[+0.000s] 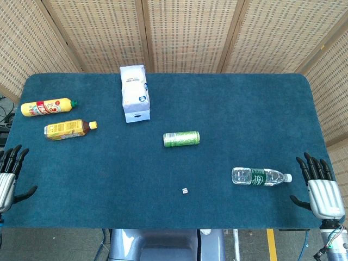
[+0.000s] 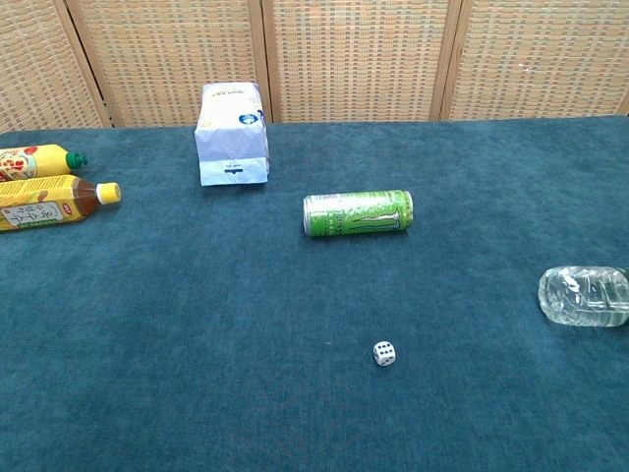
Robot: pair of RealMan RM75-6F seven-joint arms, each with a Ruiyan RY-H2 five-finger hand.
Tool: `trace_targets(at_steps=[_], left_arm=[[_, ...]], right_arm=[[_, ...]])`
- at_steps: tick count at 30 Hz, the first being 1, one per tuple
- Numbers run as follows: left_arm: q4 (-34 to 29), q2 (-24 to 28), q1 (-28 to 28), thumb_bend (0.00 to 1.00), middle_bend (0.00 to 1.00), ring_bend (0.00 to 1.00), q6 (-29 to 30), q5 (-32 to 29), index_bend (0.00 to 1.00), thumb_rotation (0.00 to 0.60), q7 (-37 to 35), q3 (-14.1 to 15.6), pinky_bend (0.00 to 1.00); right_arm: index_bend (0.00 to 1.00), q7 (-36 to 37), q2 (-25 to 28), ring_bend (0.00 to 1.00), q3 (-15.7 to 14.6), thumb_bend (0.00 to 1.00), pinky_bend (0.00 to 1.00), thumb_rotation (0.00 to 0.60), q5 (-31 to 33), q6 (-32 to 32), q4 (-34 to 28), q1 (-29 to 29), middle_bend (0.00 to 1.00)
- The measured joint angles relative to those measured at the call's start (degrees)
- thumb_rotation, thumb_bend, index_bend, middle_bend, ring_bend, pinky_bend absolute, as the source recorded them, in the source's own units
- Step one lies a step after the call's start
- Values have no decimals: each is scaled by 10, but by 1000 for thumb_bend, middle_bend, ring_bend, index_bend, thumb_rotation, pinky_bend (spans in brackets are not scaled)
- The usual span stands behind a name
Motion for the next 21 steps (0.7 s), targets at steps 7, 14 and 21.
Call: trace_targets(at_steps=[7,14,21], left_arm=[[-1,1,2,192,0,0,4,0,0,600,-2,-1,0],[0,2,3,192,0,0,5,1,0,600,-6,-1,0],[1,2,3,193,0,0,4,1,0,600,-4,-1,0]], right_arm=[[2,-2,-1,0,-1,158,0,600,-2,-3,-1,2,0],[2,0,0,0,-2,156,0,600,-10,5,-4,0,0],[2,3,-2,0,-3,156,0,600,-14,8,0,0,0]])
